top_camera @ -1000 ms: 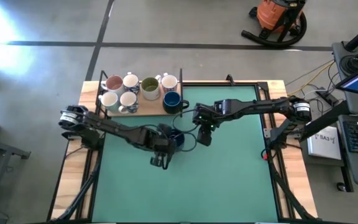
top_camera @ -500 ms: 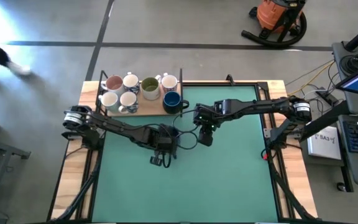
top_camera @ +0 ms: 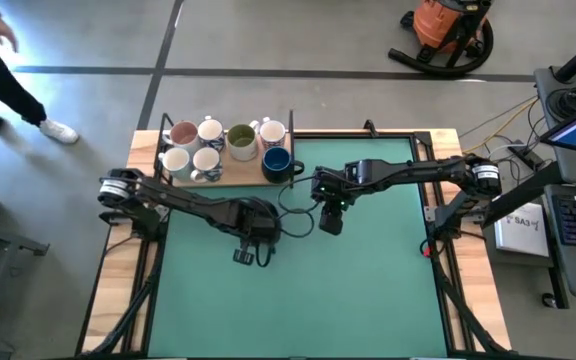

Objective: Place coffee mugs
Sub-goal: Put the blue mug on the shelf

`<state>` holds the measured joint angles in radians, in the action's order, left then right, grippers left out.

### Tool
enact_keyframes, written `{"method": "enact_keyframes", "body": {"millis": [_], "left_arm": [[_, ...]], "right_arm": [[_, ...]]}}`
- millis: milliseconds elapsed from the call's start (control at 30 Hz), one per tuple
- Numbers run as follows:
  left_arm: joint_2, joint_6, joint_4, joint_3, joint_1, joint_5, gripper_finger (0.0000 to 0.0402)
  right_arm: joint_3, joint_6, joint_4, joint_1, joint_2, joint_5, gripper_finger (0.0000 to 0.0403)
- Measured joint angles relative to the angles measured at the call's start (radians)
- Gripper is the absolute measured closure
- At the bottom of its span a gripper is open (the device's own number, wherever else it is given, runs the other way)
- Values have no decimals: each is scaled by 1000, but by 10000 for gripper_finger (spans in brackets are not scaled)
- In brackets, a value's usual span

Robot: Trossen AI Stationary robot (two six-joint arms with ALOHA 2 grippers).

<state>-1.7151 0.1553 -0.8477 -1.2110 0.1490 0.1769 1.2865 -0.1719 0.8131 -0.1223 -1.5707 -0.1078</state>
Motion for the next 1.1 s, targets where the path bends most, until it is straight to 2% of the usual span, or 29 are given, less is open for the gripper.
{"method": "enact_keyframes", "body": {"millis": [400,900,1100], "left_arm": [[114,-43,-131,-3,-41,100,383],[145,-3,-174,-4,-229,100,381],[147,24,-173,-4,-293,67,381]], "right_arm": [[0,8,3,0,0,0,270],[0,10,23,0,0,1,275],[0,18,23,0,0,1,275]]}}
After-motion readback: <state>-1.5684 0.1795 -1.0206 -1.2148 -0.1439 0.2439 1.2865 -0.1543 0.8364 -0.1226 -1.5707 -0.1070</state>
